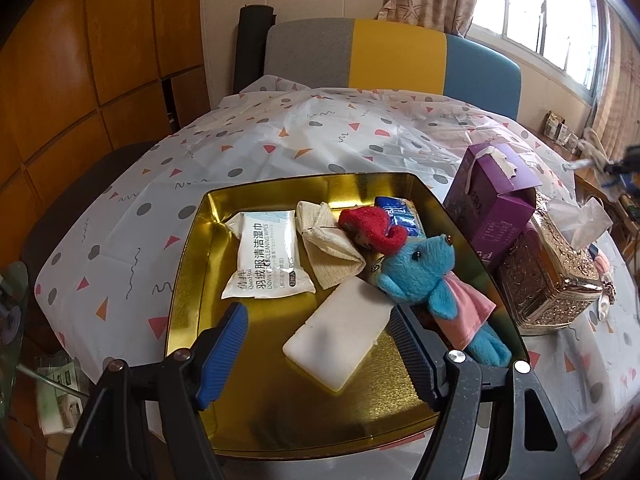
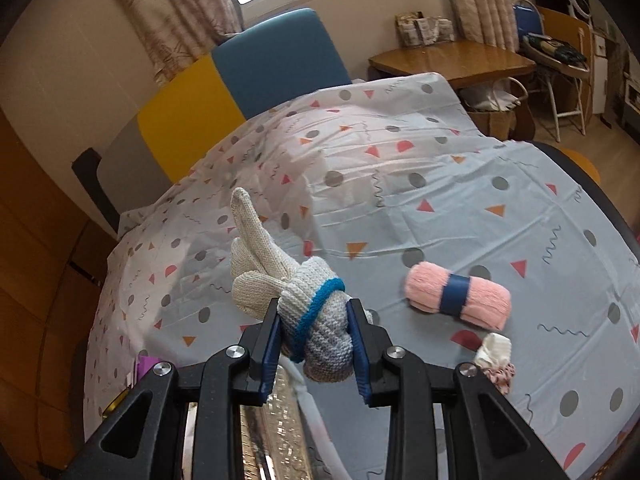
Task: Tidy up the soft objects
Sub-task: 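Lift the knit glove with the right gripper and carry it over the gold tray, then lower the knit glove into the gold tray and open the right gripper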
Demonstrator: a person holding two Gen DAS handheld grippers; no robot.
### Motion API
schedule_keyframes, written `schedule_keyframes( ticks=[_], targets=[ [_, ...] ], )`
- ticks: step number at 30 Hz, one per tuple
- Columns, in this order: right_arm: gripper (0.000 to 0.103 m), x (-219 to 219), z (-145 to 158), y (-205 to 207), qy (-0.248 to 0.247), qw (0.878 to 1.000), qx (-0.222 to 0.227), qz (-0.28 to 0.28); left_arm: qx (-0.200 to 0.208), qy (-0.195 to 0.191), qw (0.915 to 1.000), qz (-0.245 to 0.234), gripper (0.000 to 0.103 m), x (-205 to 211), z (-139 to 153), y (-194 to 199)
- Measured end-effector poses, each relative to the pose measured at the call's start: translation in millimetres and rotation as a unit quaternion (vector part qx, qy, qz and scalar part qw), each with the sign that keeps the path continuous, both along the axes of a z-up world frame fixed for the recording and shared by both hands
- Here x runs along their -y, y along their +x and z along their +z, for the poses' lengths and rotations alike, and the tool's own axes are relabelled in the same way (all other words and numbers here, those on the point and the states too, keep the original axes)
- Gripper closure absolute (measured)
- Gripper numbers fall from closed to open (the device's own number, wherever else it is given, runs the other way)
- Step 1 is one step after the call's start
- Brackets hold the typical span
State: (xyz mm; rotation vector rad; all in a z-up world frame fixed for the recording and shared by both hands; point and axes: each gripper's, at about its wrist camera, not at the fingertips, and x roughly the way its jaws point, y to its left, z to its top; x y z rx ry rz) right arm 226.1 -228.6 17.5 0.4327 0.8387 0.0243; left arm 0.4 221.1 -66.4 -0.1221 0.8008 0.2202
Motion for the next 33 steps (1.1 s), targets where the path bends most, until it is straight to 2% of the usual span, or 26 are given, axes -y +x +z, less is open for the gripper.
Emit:
schedule_keyframes(
  ticks=[7, 12, 15, 18, 21, 28, 29, 33],
  targets=[
    [0.073, -83, 32, 32, 0.006, 0.996, 0.022, 0.088, 0.002, -0.002, 0.9998, 0.018, 0.029, -14, 2, -5],
    [0.073, -165, 41, 30, -0.008, 0.981, 0.031, 0.190, 0.006, -0.002, 0.9989, 0.046, 0.029, -33, 5, -10],
    [0.073, -216, 34, 9, -0.018, 0.962, 0.032, 0.270, 0.008, -0.007, 0.9974, 0.071, 0.029, -50, 7, -14],
    [0.073, -266, 17, -23, -0.042, 0.934, 0.026, 0.353, 0.011, -0.008, 0.9952, 0.097, 0.029, -66, 8, -20],
    [0.073, -306, -13, -59, -0.071, 0.906, 0.002, 0.416, 0.010, -0.009, 0.9930, 0.117, 0.029, -79, 6, -27],
    [0.070, -349, -90, -126, -0.127, 0.848, -0.066, 0.510, 0.007, -0.014, 0.9924, 0.122, 0.029, -83, 3, -32],
    [0.070, -351, -100, -133, -0.140, 0.843, -0.074, 0.514, 0.007, -0.014, 0.9927, 0.120, 0.029, -82, 3, -32],
    [0.065, -349, -127, -139, -0.167, 0.834, -0.098, 0.516, 0.012, -0.013, 0.9938, 0.109, 0.025, -73, 6, -31]
  ],
)
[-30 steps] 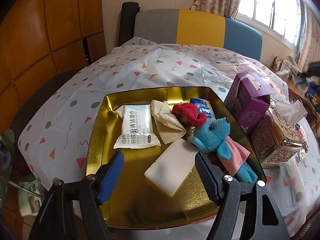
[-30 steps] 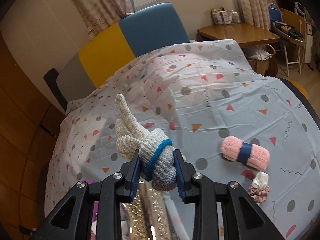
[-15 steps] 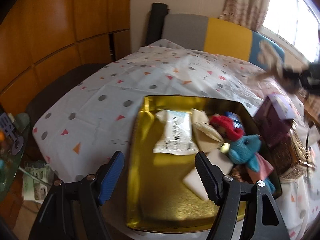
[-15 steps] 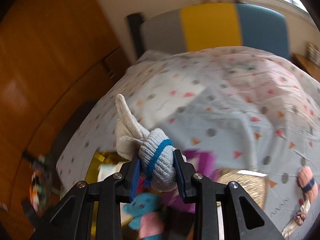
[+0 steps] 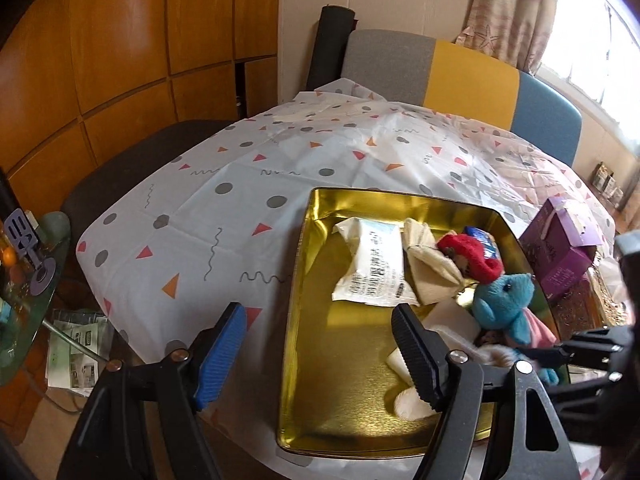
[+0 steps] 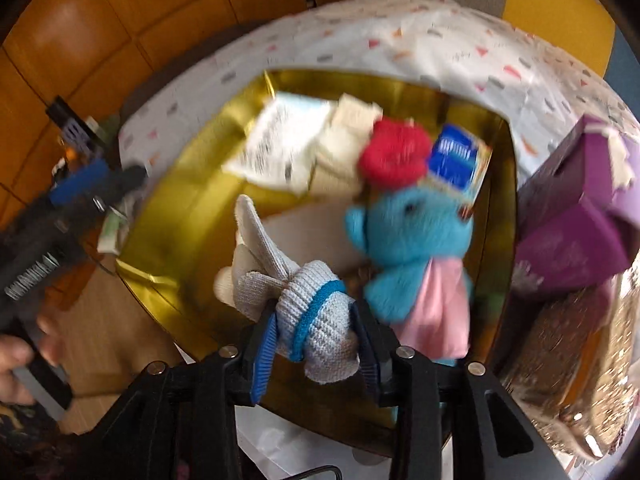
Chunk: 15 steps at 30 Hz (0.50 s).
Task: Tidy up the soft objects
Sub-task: 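Lower the knit glove into the gold tray and open the right gripper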
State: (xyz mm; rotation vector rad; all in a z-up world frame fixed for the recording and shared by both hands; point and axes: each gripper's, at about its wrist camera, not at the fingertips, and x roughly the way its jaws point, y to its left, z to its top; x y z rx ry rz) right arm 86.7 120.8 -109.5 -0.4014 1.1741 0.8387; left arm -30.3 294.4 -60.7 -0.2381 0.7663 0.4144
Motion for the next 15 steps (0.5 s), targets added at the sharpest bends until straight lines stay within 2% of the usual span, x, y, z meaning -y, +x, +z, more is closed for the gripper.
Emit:
schedule_keyframes(
  ticks=[7, 11, 15],
  targets=[
    [0.059, 25, 3, -5, 0.041, 0.999, 0.004, -0.018, 0.006, 0.007, 0.9998, -0.020, 0.025, 16, 6, 3],
    [0.059, 39, 21, -7, 0.075, 0.997, 0.013, -0.034, 0.009, 0.015, 0.9993, -0.033, 0.025, 25, 11, 2],
    [0.059, 67, 41, -14, 0.105, 0.993, 0.042, -0.042, 0.016, 0.024, 0.9983, -0.050, 0.025, 37, 18, 1]
  ],
)
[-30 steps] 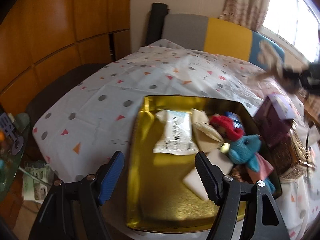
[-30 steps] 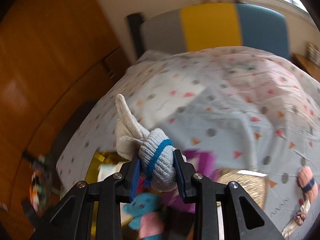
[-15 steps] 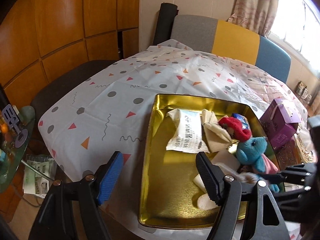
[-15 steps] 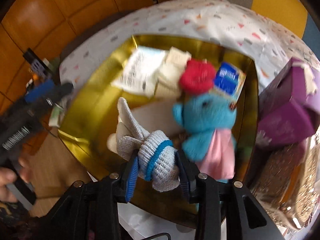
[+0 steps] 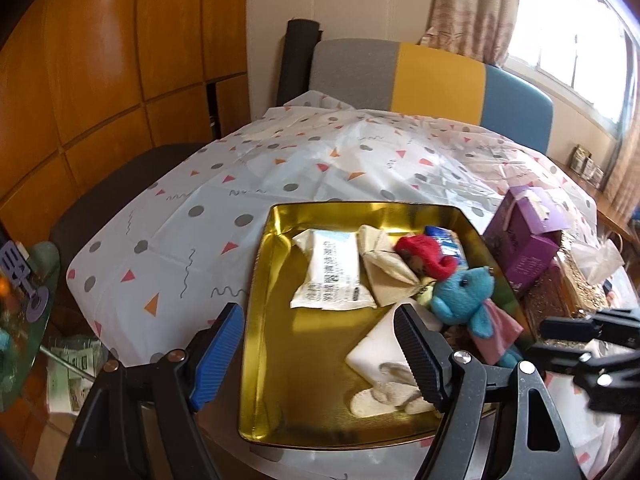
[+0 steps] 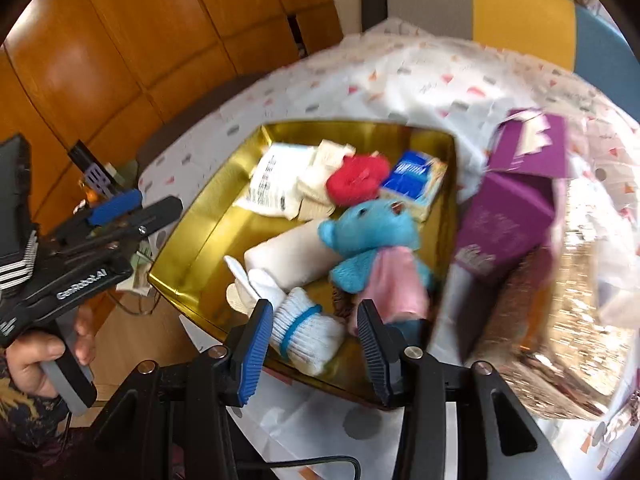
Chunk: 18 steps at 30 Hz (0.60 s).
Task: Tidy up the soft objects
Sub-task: 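Lower the knit glove into the gold tray and open the right gripper, then move the right gripper to the white waffle cloth with scrunchie and grasp it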
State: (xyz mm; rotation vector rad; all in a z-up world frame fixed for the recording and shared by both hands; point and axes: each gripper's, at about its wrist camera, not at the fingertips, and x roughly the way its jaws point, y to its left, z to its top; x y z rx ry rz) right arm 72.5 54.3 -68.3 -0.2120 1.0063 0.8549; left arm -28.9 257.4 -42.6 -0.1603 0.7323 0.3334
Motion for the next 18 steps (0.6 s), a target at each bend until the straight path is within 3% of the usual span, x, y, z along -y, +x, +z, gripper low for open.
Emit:
schedule_keyframes(
  ticks=[10, 18],
  targets=[
    [0.059, 97, 24, 10, 0.023, 0.993, 0.033, -0.111, 0.007, 0.020, 0.9985, -0.051, 0.023, 38, 14, 2],
    [0.059, 202, 22, 26, 0.025, 0.968, 0.030, -0.249, 0.012, 0.030, 0.9937, -0.107, 0.022, 78, 25, 9]
  ],
)
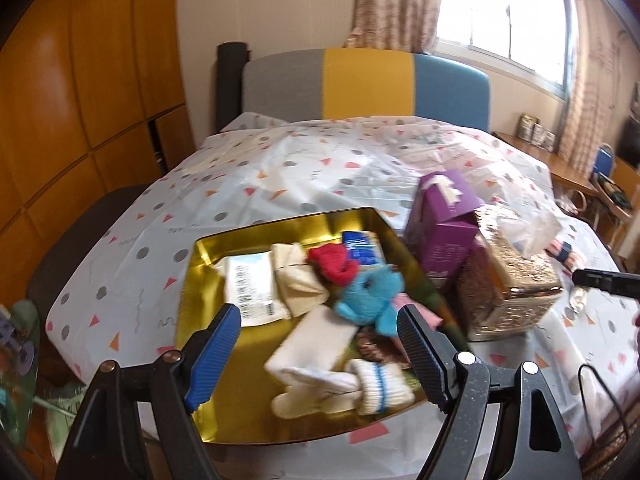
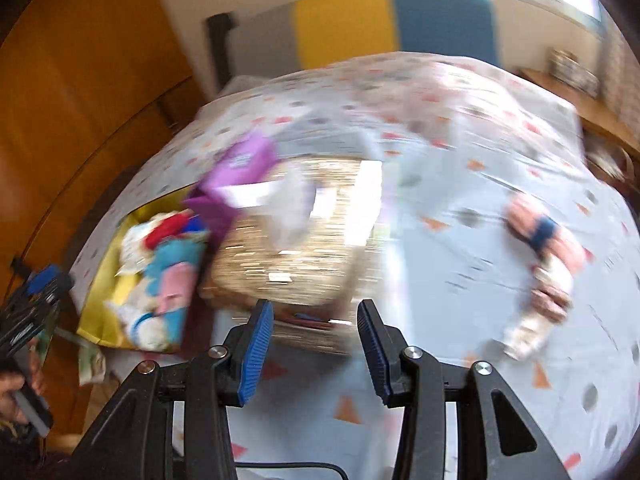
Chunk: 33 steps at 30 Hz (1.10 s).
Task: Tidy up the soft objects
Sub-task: 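Move the right gripper to the white waffle cloth with scrunchie and grasp it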
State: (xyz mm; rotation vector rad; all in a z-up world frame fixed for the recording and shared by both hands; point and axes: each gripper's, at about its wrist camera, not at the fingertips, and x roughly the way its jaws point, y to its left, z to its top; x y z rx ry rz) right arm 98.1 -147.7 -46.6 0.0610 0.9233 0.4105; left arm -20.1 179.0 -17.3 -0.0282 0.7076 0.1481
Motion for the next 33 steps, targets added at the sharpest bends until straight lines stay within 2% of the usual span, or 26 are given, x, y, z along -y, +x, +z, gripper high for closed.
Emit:
schedule_keyframes(
  ticks=[3, 6, 11, 15, 17, 24, 33],
  targets=[
    [0.059, 41, -4, 4, 0.007, 0.998, -0.004, -0.057, 0.004, 0.001, 0.9997, -0.025, 0.022, 16, 5, 3],
    [0.059, 86, -8, 8, 0.021, 0.991, -0.015, -0.130, 0.008, 0.000, 0.9986, -0.053, 0.022, 33, 10, 4],
    [0.059, 157, -14, 8, 0.050, 0.970, -0.025, -0.237, 0.004, 0.001, 0.9961, -0.088, 0.022, 57, 12, 10],
    [0.059, 194, -27, 13, 0.071, 0.954, -0.048, -0.287, 0.002, -0.003, 0.9939, -0.110, 0.022, 73, 15, 15],
    [0.059, 201, -35, 18, 0.077, 0.949, -0.065, -0.300, 0.003, -0.003, 0.9924, -0.123, 0.022, 80, 16, 16],
    [0.059, 191, -63, 58, 0.064, 0.948, -0.095, -0.296, 0.011, -0.006, 0.9850, -0.172, 0.022, 112, 24, 19],
    [0.059, 177, -86, 92, 0.015, 0.956, -0.108, -0.271, 0.010, -0.009, 0.9738, -0.227, 0.022, 154, 36, 31]
  ],
)
